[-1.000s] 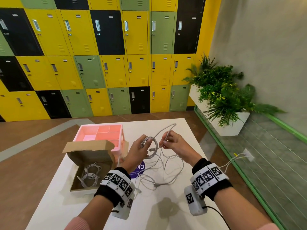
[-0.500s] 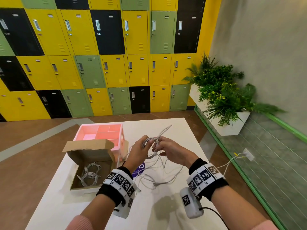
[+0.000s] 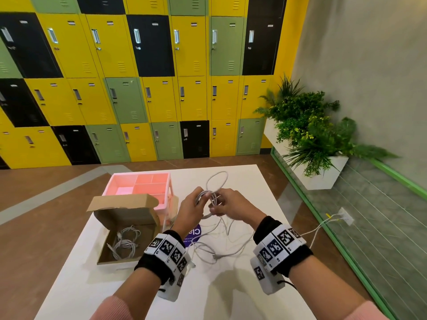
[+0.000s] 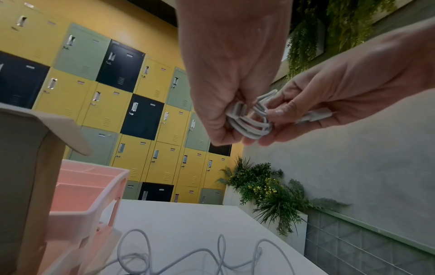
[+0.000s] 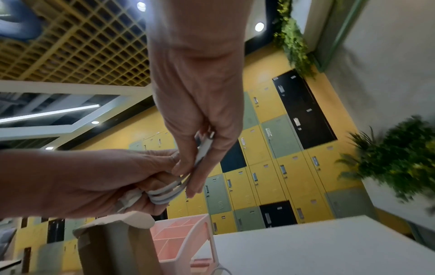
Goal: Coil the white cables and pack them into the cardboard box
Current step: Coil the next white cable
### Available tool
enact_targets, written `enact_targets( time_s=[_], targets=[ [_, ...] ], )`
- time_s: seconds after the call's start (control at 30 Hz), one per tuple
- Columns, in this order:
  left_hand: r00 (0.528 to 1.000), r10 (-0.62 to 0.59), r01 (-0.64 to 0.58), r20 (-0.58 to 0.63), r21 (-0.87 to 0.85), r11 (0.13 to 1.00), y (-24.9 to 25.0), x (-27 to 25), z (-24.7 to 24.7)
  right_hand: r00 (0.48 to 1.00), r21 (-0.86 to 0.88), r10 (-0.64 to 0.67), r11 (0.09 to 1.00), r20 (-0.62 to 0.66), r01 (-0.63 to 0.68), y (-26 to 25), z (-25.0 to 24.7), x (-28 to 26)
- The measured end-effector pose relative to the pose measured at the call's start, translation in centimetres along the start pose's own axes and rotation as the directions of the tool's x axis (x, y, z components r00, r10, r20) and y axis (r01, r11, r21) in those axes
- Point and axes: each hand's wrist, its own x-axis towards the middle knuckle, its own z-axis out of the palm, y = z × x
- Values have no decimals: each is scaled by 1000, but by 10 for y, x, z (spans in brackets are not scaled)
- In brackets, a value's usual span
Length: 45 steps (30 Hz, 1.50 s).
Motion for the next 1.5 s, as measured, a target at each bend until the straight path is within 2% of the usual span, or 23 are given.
enact_targets(
  time_s=[0.1, 0.17, 0.23, 0.3, 0.5, 0.67, 0.77, 0.9, 1.13, 1.33, 1.5],
  targets=[
    [996, -4, 11, -93, 72, 997, 1, 2, -4, 990, -97, 9, 995, -140, -23, 1, -1, 2],
    [986, -38, 48, -163, 55, 997, -5, 6, -10, 992, -133, -8, 991, -124, -8, 0, -8, 1],
    [976, -72, 78, -205, 24, 997, -11, 8, -18, 999, -220, -50, 974, 14, 52, -5, -18, -2],
    [969, -88, 94, -229, 13, 995, -13, 9, -23, 981, -313, -101, 938, 167, 149, -12, -28, -6],
    [951, -87, 94, -298, 9, 996, -14, 9, -31, 887, -242, -200, 916, 416, 320, -26, -42, -16],
    [944, -98, 107, -314, 12, 994, -14, 8, -31, 790, -96, -177, 953, 588, 286, -33, -52, -27],
    [937, -151, 149, -314, -30, 988, -18, 7, -34, 753, -34, -188, 963, 630, 269, -35, -59, -31],
    [921, -201, 187, -333, -74, 980, -27, 7, -35, 764, 21, -263, 950, 589, 310, -37, -68, -32],
    [895, -183, 151, -407, -110, 982, -34, 10, -39, 873, 264, -349, 927, 341, 268, -22, -72, -31],
    [916, -127, 95, -381, -102, 990, -39, 13, -43, 923, 280, -334, 920, 192, 274, -13, -66, -28],
    [932, -97, 42, -350, -163, 986, -23, 8, -40, 966, 353, -250, 899, -72, 259, -13, -63, -22]
  ],
)
